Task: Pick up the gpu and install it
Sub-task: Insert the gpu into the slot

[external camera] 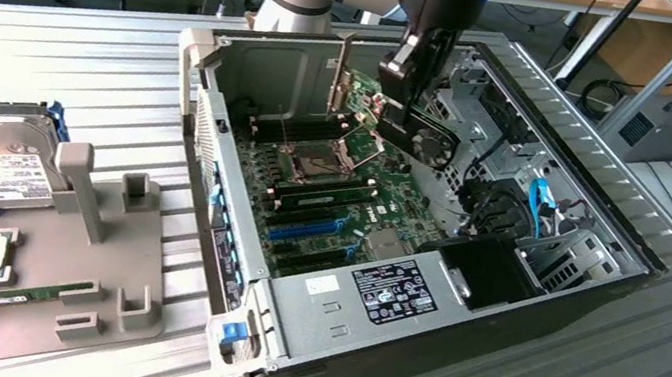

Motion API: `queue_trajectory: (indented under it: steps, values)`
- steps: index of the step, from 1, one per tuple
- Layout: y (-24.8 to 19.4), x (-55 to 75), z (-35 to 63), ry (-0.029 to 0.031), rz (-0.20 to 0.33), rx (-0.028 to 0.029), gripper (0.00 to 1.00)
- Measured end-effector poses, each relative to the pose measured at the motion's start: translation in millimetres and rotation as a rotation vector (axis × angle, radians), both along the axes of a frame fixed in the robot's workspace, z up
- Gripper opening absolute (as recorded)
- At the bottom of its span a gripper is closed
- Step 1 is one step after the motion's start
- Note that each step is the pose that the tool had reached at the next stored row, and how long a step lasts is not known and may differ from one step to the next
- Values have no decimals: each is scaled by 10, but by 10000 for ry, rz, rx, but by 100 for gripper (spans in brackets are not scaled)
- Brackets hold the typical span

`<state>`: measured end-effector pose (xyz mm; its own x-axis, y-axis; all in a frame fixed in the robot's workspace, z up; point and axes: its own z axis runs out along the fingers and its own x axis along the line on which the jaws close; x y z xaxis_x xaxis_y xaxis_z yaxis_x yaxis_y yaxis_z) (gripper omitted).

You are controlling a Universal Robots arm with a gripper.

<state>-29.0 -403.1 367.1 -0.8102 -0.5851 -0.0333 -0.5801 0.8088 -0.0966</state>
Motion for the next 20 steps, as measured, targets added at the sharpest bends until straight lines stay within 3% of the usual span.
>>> queue_trajectory:
  steps: [20]
  values:
    - [0,0,0,0,547,0,26]
